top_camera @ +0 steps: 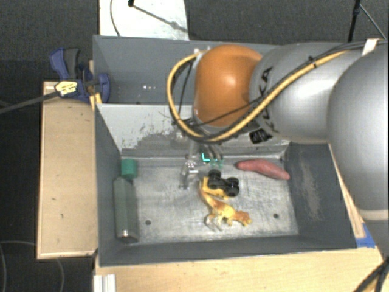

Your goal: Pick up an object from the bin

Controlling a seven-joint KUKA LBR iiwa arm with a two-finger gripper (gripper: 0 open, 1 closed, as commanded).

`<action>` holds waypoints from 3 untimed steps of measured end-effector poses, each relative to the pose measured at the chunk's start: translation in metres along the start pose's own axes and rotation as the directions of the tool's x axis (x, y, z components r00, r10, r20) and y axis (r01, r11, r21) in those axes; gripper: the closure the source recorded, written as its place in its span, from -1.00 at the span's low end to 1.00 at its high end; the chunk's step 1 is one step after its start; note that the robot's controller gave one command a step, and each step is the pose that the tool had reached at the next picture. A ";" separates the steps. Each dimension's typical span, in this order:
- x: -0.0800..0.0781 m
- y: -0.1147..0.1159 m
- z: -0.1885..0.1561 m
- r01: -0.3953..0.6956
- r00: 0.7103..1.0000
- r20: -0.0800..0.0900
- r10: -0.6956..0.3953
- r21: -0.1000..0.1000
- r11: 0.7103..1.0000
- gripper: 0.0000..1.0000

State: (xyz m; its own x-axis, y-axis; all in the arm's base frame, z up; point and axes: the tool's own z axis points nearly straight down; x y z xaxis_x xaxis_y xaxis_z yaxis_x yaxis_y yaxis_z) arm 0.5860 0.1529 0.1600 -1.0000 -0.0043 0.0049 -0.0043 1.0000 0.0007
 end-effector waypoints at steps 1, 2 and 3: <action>-0.002 -0.001 -0.004 -0.004 1.000 0.008 0.004 -0.001 1.000 -1.00; 0.007 -0.049 0.040 0.152 0.988 0.009 -0.152 0.001 0.988 -1.00; -0.001 -0.074 0.031 0.243 0.970 0.006 -0.243 0.001 0.970 -1.00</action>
Offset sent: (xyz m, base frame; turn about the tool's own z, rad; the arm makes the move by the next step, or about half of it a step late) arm -0.0177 -0.1032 -0.0900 -0.3157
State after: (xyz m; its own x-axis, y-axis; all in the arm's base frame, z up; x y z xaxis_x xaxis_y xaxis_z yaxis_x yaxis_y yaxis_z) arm 0.5872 0.0786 0.1291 -0.9689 -0.2475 -0.0011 -0.2475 0.9689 0.0004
